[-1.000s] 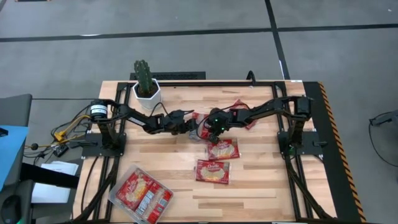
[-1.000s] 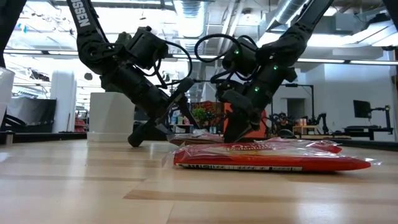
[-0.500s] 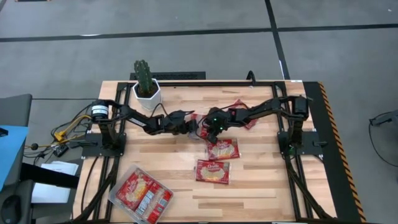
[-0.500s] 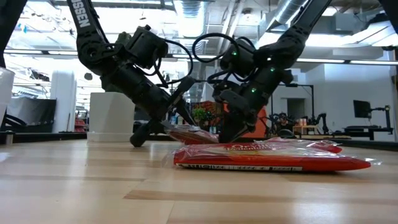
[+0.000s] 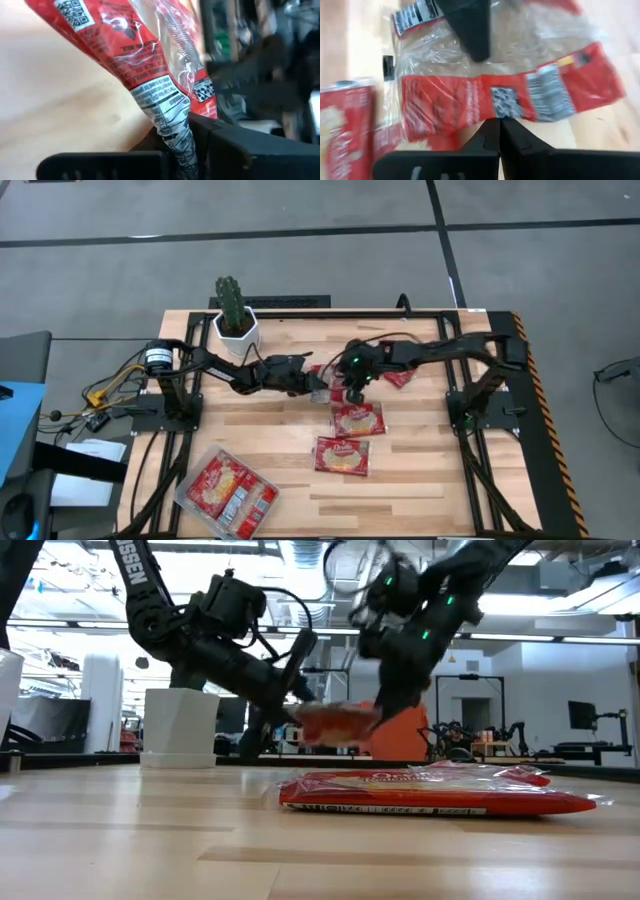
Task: Sort popcorn bags into baskets
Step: Put the red popcorn bag into the transparent bin
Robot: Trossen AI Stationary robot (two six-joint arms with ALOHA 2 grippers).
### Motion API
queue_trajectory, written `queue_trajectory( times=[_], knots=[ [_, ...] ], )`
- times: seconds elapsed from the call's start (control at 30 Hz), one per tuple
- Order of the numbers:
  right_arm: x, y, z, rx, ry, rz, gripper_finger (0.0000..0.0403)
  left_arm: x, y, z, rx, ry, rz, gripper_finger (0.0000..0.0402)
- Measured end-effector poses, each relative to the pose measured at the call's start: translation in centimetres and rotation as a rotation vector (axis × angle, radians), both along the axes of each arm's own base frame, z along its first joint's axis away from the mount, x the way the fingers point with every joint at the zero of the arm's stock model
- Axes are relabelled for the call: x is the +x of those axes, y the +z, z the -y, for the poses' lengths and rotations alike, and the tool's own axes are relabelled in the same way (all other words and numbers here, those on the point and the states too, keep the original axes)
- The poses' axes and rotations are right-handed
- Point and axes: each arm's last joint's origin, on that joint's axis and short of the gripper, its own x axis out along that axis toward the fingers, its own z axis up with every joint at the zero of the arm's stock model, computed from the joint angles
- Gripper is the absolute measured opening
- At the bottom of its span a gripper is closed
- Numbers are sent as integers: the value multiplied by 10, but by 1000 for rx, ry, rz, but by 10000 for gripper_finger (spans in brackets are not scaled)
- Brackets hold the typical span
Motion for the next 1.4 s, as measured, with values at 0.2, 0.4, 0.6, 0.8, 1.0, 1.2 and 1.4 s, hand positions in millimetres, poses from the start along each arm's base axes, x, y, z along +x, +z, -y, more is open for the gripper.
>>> queue_trajectory(
  times=[0.2,0.4,0.6,0.8,1.0,1.2,1.4],
  knots=[
    [-37,60,3,-63,-56,99,28,-6,31,9,-37,-221,95,6],
    [-72,99,1,-140,-138,173,23,-30,69,44,-63,-354,-7,4],
    [-91,112,-2,-156,-175,192,17,-78,104,103,-80,-337,-130,5],
    [-94,114,-7,-134,-176,194,32,-135,130,169,-122,-257,-67,6],
    [-94,113,-11,-124,-164,189,30,-178,124,222,-72,-293,-50,6],
    [-94,112,-12,-94,-184,188,17,-196,109,250,-18,-331,-68,6],
    [-94,112,-12,-79,-203,189,28,-200,93,272,-15,-380,-81,6]
  ],
)
